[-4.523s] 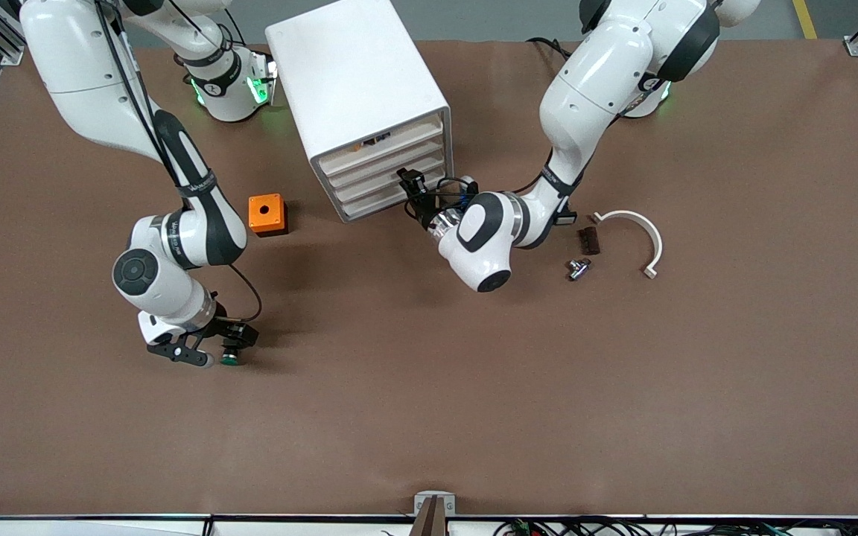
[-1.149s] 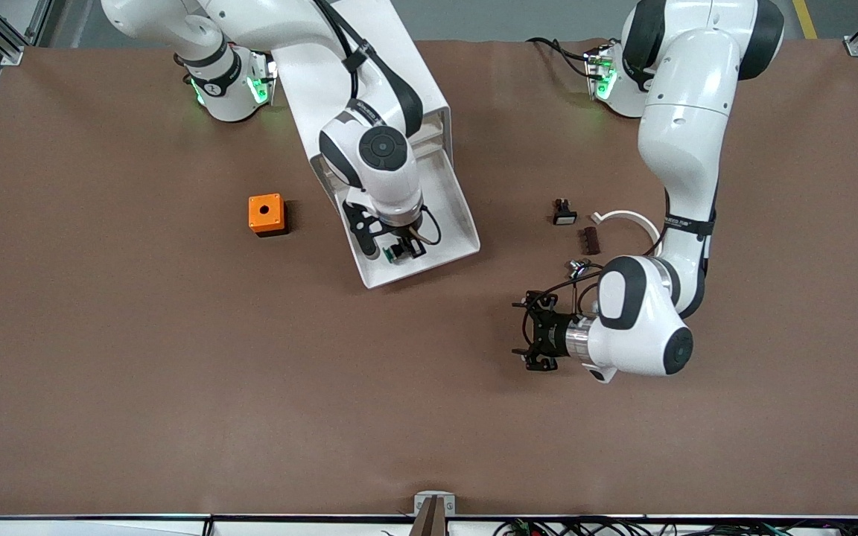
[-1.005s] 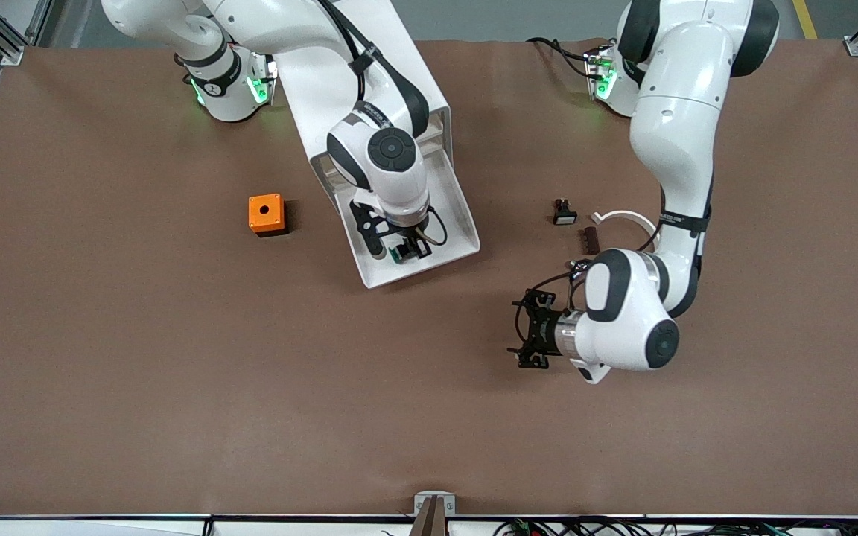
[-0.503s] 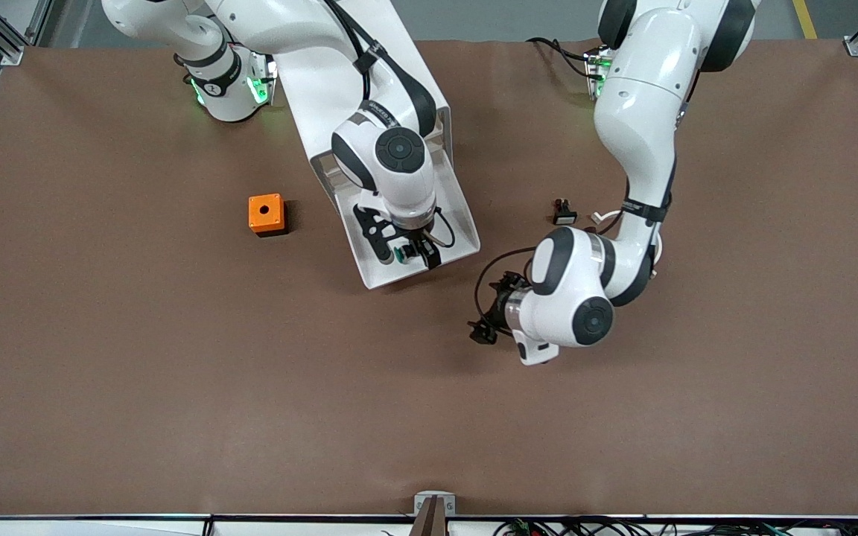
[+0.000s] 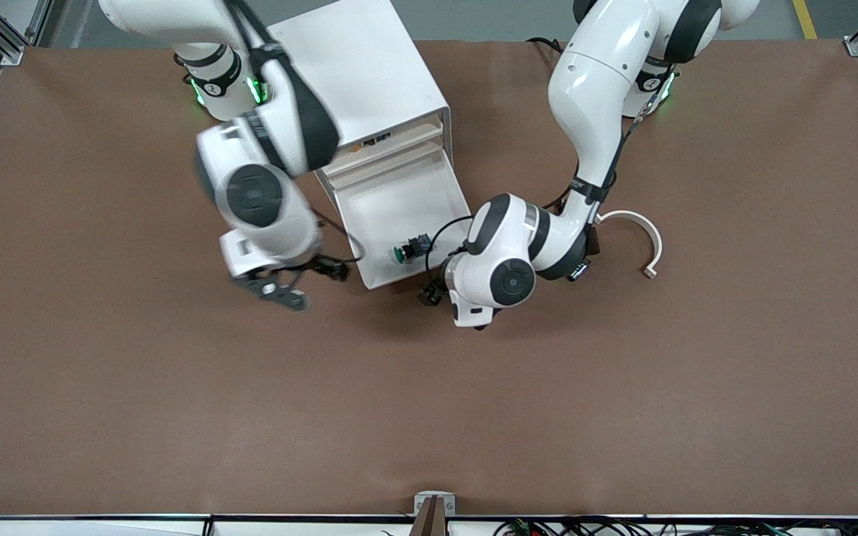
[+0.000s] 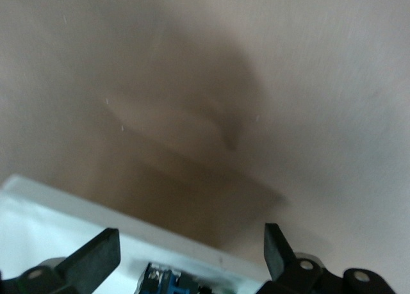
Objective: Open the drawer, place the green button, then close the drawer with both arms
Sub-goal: 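Release the button into the drawer while the left gripper approaches the drawer, then push the drawer shut into the cabinet with the left gripper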
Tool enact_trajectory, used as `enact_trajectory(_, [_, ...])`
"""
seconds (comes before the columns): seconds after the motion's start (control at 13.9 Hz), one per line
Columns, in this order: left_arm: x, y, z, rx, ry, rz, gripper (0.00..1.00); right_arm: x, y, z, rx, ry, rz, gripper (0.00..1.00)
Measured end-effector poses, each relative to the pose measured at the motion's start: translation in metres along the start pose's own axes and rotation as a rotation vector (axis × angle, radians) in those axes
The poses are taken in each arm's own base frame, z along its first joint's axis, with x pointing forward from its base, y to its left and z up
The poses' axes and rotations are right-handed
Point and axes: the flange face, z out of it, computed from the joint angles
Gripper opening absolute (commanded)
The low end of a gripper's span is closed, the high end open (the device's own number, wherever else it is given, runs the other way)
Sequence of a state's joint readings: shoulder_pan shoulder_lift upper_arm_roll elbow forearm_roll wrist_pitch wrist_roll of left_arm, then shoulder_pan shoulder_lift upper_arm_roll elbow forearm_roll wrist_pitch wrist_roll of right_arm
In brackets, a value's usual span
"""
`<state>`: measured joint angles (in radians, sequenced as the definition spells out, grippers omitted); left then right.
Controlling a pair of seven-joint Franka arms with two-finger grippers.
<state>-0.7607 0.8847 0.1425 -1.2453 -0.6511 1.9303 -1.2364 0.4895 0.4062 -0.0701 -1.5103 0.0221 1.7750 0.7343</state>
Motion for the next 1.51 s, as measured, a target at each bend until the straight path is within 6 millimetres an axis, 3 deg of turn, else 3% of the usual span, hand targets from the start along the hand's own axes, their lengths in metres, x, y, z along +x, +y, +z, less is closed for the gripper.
enact_trajectory(0.14, [-0.020,-0.002,0.018,0.019,0.002,0.021,1.00,0.040,0.068,-0.021,-0.002,-0.007,-0.116,1.00])
enact_trajectory(0.36, [-0.023,-0.002,0.021,0.018,0.009,0.021,1.00,0.077,0.150,-0.036,0.004,-0.024,-0.215,1.00])
enact_trajectory(0.57, [-0.023,-0.003,0.021,0.020,0.009,0.020,1.00,0.092,0.220,-0.055,0.018,-0.049,-0.288,1.00])
enact_trajectory(0.79, [-0.031,-0.008,0.027,0.068,-0.013,0.015,1.00,0.084,0.274,-0.089,0.038,-0.049,-0.313,1.00])
enact_trajectory(0.93, [-0.047,-0.016,0.036,0.131,-0.038,0.026,1.00,0.071,0.288,-0.114,0.048,-0.031,-0.312,1.00])
enact_trajectory(1.08, [-0.054,-0.023,0.043,0.173,-0.049,0.032,1.00,0.060,0.290,-0.129,0.053,-0.016,-0.316,1.00])
enact_trajectory(1.29, [-0.057,-0.027,0.047,0.199,-0.057,0.031,1.00,0.062,0.295,-0.124,0.056,-0.021,-0.306,1.00])
enact_trajectory(1.51, [-0.075,-0.032,0.059,0.234,-0.081,0.017,1.00,0.065,0.294,-0.121,0.079,-0.008,-0.303,1.00])
